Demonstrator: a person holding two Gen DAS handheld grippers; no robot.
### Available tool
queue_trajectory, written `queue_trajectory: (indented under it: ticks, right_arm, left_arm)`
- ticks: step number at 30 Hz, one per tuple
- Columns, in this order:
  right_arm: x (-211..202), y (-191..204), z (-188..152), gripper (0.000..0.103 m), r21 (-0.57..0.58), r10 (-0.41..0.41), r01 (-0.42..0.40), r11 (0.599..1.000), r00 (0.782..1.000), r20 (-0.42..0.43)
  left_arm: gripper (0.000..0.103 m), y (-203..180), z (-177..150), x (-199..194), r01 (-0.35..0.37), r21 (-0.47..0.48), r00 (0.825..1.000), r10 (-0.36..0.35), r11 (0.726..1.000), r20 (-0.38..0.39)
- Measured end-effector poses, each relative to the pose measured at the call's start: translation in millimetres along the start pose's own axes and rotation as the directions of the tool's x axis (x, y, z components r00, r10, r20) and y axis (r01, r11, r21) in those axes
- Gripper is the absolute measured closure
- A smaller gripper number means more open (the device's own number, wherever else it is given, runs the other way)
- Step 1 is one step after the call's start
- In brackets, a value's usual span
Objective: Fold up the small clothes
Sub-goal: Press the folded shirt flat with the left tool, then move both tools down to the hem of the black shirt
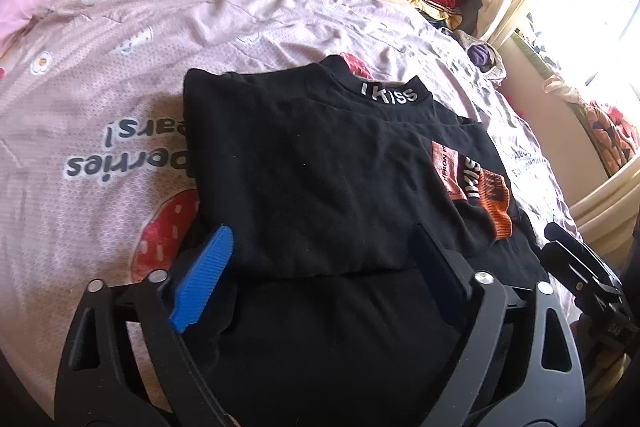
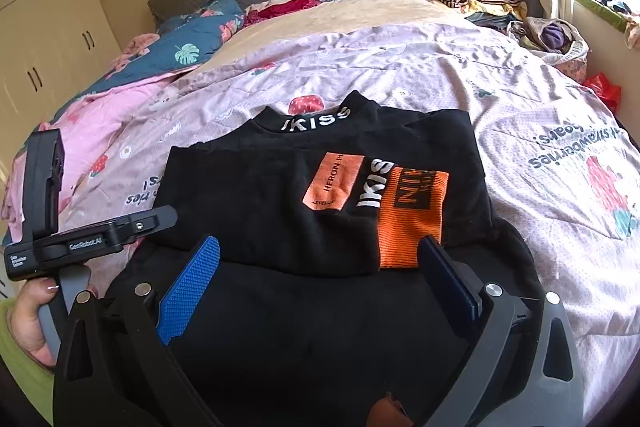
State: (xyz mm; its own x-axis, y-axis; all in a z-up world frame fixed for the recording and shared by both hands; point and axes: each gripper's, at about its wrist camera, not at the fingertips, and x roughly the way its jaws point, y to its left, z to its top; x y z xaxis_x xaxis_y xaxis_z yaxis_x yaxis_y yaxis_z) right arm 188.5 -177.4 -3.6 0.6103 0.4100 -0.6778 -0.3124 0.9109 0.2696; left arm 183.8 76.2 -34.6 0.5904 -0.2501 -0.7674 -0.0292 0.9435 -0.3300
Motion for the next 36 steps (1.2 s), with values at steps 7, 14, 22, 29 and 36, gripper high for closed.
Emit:
queue_trajectory:
  ticks: [7,14,22,29,36]
  right_arm:
    - [-15.0,3.1,0.2,0.004,0.010,0.013,-0.014,1.000,1.000,0.026]
    - [-30.1,8.9,0.3,0.004,0.001,0.016,-0.016,1.000,0.998,0.055]
    - [-48.8,14.2,-2.4,0.004,-0.010,0.028,-0.028,1.000,0.997,0.076]
    - [-68.0,16.1,-8.5,0.004,-0.025,0.033,-0.031,0.999,0.995,0.093]
    - [-86.1,15.0,-17.1,0.005,-0.051,0.010,-0.005,0.999,0.995,0.098]
  left_arm:
    - [0.009,2.0,-0.7,-14.2,-0.024,0.001,1.000,0.024,1.000,0.018]
    - [0.009,-2.6,-5.1,-27.2,-0.025,0.013,0.999,0.024,1.000,0.033]
    - [0.009,-7.4,-10.5,-43.1,-0.026,0.025,0.998,0.025,0.999,0.052]
    - [0.009,-8.7,-18.6,-56.2,-0.030,0.030,0.998,0.028,0.999,0.056]
    - [0.009,-10.5,-26.6,-66.9,-0.034,0.034,0.998,0.032,0.999,0.059]
